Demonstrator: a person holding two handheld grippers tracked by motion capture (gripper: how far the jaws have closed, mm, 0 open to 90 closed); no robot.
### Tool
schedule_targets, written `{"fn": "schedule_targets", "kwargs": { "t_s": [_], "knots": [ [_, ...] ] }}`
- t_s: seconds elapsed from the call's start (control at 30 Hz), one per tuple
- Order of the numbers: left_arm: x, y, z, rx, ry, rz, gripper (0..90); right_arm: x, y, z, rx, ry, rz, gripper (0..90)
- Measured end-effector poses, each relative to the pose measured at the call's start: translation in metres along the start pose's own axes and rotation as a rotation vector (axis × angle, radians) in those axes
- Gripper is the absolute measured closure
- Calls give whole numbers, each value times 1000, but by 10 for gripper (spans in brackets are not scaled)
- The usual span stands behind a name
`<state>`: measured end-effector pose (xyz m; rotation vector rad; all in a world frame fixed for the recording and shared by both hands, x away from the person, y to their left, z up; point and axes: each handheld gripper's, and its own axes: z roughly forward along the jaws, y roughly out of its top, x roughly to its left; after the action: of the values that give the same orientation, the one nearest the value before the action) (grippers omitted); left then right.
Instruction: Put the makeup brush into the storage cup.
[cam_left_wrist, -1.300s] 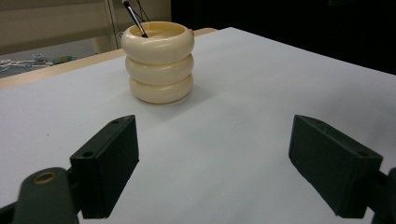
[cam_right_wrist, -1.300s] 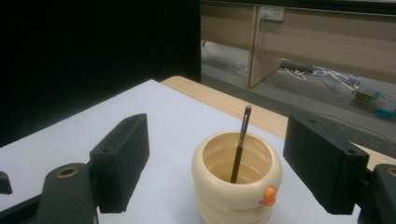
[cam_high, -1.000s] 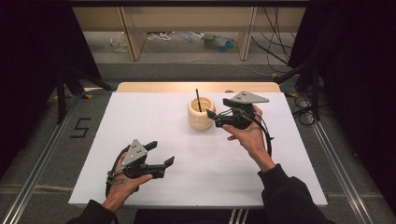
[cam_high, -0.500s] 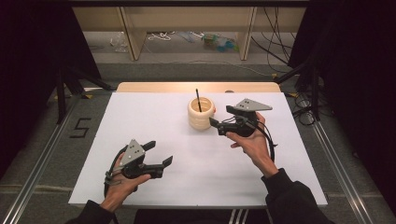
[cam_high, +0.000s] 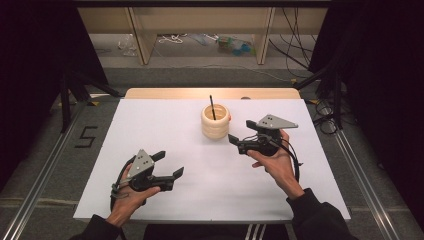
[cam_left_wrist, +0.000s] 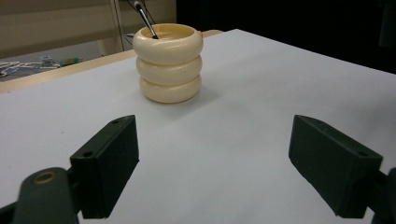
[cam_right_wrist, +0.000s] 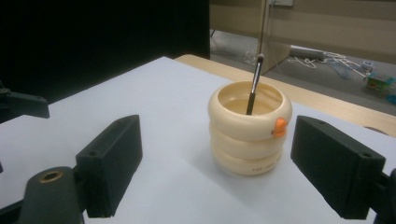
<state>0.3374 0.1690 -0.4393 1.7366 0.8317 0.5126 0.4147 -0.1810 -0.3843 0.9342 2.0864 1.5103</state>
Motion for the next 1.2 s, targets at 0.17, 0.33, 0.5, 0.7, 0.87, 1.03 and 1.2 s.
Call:
{"fn": "schedule_targets", "kwargs": {
  "t_s": [0.17, 0.33, 0.5, 0.7, 0.87, 1.03, 1.2],
  "knots": [
    [-1, 0, 0, 7, -6, 19, 158, 1, -4, -6, 3, 0, -1, 172],
    [-1, 0, 0, 4, -6, 22, 158, 3, -10, -10, 2, 25, 13, 170],
    [-1, 0, 0, 8, -5, 27, 158, 5, -15, -14, 12, 23, 6, 170],
    [-1, 0, 0, 7, -6, 27, 158, 5, -22, -18, 20, 23, 3, 168],
    [-1, 0, 0, 4, -6, 23, 158, 4, -28, -18, 16, 18, -1, 167],
    [-1, 0, 0, 7, -5, 27, 158, 5, -31, -20, 28, 27, 1, 166],
    [-1, 0, -1, 6, -4, 25, 158, 7, -34, -23, 35, 29, 0, 163]
  ]
}}
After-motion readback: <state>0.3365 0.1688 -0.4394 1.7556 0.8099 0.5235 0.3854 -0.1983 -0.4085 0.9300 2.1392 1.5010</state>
